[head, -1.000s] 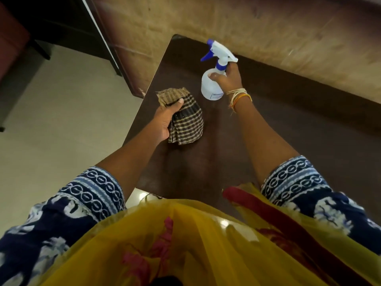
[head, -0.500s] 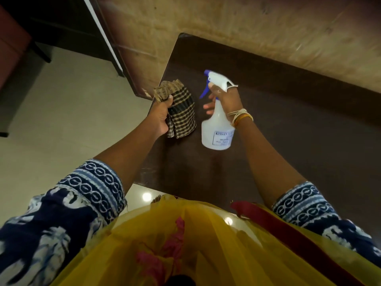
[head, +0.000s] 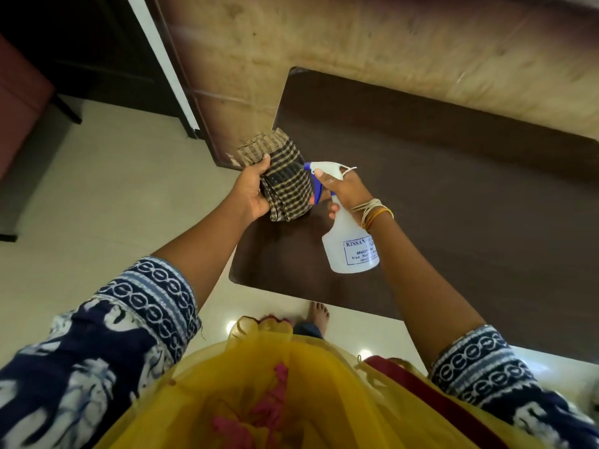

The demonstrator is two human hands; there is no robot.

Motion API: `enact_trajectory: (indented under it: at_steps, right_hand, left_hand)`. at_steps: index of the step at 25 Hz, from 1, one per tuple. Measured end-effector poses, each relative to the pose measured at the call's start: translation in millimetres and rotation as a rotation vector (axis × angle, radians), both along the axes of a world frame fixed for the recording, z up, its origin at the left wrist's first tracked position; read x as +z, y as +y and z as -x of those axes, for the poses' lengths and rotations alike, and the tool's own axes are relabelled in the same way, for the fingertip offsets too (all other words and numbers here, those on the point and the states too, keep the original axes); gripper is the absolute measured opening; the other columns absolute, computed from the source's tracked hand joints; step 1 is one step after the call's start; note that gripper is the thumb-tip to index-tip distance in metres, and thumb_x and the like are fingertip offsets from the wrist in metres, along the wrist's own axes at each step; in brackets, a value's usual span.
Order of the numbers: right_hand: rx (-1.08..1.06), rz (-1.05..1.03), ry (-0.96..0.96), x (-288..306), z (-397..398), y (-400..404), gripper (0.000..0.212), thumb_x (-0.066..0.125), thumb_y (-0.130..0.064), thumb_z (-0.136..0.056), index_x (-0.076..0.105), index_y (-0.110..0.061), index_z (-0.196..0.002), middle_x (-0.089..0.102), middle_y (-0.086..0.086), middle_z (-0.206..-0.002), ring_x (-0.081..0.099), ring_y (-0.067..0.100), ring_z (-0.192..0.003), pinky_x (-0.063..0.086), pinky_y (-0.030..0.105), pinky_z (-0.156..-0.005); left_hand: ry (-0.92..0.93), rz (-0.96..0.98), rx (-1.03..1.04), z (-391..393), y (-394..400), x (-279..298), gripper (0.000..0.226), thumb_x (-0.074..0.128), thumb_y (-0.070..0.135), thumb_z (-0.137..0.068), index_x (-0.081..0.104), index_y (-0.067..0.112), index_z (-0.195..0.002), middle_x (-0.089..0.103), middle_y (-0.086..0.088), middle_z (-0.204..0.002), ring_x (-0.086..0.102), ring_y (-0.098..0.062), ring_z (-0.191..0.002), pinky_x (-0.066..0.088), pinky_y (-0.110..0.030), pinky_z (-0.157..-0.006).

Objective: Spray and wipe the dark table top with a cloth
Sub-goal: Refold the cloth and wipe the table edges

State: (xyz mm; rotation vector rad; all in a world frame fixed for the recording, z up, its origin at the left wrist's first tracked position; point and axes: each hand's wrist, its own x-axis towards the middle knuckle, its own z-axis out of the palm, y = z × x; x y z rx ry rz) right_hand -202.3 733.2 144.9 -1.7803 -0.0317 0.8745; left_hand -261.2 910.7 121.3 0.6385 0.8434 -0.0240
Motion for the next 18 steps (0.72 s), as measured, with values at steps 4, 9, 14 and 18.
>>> enact_trajectory:
  at_steps: [4,9,14,18]
  right_hand:
    - [0.038,0.043,-0.073,1.7,6.1,-0.8,0.037,0.054,-0.044,-0.096,0.058,-0.012,-0.114,0.069,0.016,-0.091,0.046,0.008,-0.042,0.047,0.024,-0.048]
    - [0.027,0.076,-0.108,5.4,12.4,-2.2,0.034,0.053,-0.043,-0.097,0.058,-0.013,-0.114,0.069,0.016,-0.091,0.044,0.010,-0.046,0.046,0.023,-0.046]
    - [0.043,0.066,-0.169,8.1,13.3,-4.3,0.032,0.051,-0.042,-0.098,0.055,-0.017,-0.118,0.068,0.020,-0.091,0.046,0.010,-0.048,0.047,0.023,-0.046]
    - [0.055,0.132,-0.198,7.7,11.1,-4.2,0.039,0.051,-0.043,-0.098,0.054,-0.013,-0.123,0.067,0.017,-0.090,0.047,0.010,-0.050,0.048,0.021,-0.046]
  left_hand:
    - [-0.023,-0.004,-0.004,8.2,2.8,2.1,0.024,0.052,0.026,-0.100,0.065,0.006,-0.101,0.073,-0.015,-0.095,0.069,-0.032,-0.090,0.054,-0.052,-0.081]
    - [-0.052,-0.001,-0.007,11.7,4.7,5.0,0.022,0.052,0.025,-0.100,0.065,0.007,-0.099,0.076,-0.012,-0.080,0.069,-0.031,-0.087,0.054,-0.050,-0.073]
    - [-0.049,-0.019,-0.010,11.4,4.1,7.6,0.021,0.051,0.024,-0.101,0.064,0.008,-0.097,0.075,-0.012,-0.080,0.070,-0.030,-0.083,0.054,-0.051,-0.075]
    - [-0.047,-0.020,-0.013,9.4,4.1,6.5,0.021,0.053,0.024,-0.099,0.064,0.007,-0.105,0.072,-0.014,-0.099,0.070,-0.031,-0.089,0.055,-0.052,-0.080]
